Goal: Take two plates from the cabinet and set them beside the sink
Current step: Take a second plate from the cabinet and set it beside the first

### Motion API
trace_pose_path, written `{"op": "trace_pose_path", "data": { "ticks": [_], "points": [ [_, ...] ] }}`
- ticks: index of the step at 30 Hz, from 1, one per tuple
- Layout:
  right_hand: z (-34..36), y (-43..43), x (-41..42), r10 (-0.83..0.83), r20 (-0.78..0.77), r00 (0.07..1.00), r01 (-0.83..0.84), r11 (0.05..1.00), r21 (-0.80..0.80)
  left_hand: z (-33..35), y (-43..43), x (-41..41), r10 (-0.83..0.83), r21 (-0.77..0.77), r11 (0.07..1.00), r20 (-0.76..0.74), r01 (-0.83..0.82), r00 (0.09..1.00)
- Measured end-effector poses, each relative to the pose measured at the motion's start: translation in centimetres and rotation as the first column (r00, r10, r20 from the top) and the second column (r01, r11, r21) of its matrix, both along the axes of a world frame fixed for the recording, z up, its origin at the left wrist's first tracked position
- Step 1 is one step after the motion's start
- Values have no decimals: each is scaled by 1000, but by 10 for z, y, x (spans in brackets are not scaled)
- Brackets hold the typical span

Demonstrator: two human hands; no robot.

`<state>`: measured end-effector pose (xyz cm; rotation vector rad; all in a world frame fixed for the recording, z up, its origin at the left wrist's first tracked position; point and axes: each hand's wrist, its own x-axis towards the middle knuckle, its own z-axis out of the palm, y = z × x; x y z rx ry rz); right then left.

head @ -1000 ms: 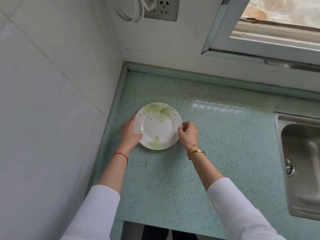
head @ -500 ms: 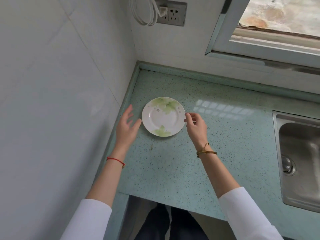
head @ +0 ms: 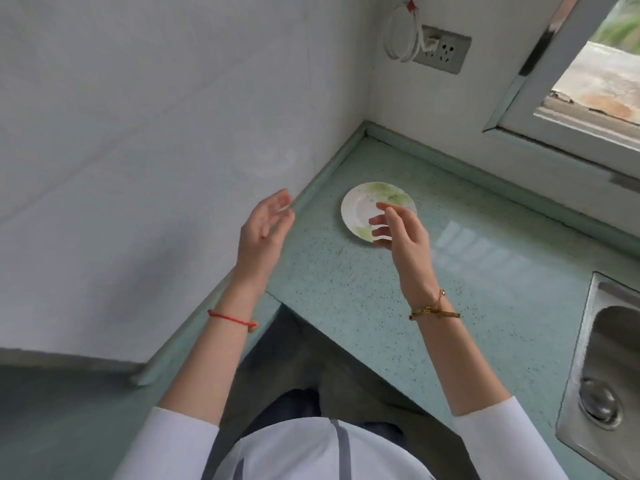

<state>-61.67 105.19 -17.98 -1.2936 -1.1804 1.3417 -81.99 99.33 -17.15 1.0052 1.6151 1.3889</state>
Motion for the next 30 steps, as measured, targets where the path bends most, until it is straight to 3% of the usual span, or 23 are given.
{"op": "trace_pose_path", "data": {
  "ticks": [7,13,21,27,30],
  "points": [
    [18,-76,8,325,16,946,-325,943,66,15,-134,45,289,57,954,71,-293,955],
    [20,-156,-6,600,9,800,-599,797,80,19,-263,76,562,63,820,98,-569,821],
    [28,-316,-49,913,-27,407,-911,408,58,28,-461,124,887,88,449,73,-889,455],
    [31,-460,-66,996,-34,78,-996,79,47,31,-598,184,989,80,121,73,-989,127],
    [31,-533,-66,998,-51,-33,-999,-31,42,30,-664,214,998,70,-30,58,-997,-26]
  ]
}}
